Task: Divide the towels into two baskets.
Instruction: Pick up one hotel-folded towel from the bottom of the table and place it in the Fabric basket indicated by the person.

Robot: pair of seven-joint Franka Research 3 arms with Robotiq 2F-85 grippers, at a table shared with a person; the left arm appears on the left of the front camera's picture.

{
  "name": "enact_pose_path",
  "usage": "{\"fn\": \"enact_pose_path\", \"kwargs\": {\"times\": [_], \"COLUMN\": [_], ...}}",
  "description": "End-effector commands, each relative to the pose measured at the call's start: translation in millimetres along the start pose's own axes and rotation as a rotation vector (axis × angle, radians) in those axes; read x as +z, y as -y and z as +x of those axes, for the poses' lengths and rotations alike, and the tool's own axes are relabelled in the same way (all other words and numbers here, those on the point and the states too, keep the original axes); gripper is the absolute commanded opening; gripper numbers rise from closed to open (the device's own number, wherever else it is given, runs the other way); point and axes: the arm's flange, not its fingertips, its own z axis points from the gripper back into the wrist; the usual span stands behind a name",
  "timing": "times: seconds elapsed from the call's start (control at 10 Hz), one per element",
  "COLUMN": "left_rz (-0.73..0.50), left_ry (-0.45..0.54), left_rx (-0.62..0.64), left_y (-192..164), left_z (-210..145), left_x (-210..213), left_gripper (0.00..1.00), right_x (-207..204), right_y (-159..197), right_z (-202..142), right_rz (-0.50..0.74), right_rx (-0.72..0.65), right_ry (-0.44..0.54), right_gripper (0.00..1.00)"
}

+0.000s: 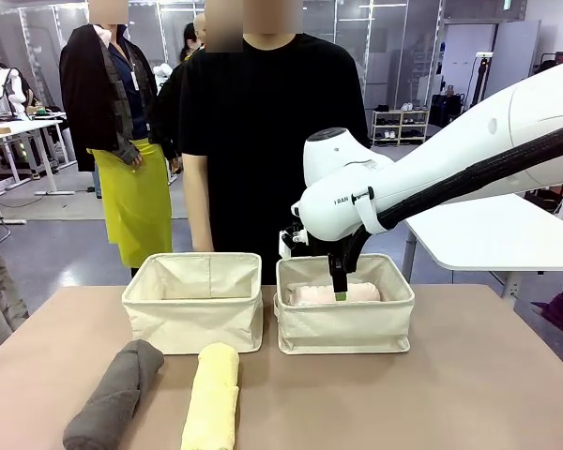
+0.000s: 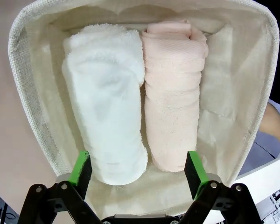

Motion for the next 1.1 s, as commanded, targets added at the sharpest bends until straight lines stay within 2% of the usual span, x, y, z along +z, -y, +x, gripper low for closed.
{"fn": "enact_pose_path", "kwargs": {"times": [0.0,0.3,0.4,0.5,0.7,1.0], "left_rz": [-0.023,-0.023,-0.023,-0.023,-0.023,-0.023], "left_ry": [0.015,0.015,0.015,0.015,0.015,0.015], "left_rx": [-0.012,-0.012,-0.012,-0.012,-0.012,-0.012], "left_y": [1.2,1.2,1.2,1.2,1.2,1.2], "left_z": [1.1,1.1,1.1,1.1,1.1,1.1], "left_x": [1.9,1.9,1.9,1.9,1.9,1.9], "left_gripper": [1.0,1.0,1.0,1.0,1.0,1.0], "right_x": [16.4,61.7,71.4,79.0,88.2,67.7], "right_y": [-14.6,-58.4,-73.9,-87.8,-124.8,-171.7], "right_z": [-2.4,-33.7,-45.9,-62.4,-109.5,-205.7], "right_rz": [-0.007,-0.034,-0.029,0.009,0.066,0.269], "right_rx": [0.017,-0.049,-0.075,-0.101,-0.226,-0.429], "right_ry": [0.003,0.157,0.178,0.273,0.417,0.711], "right_gripper": [1.0,1.0,1.0,1.0,1.0,1.0]}}
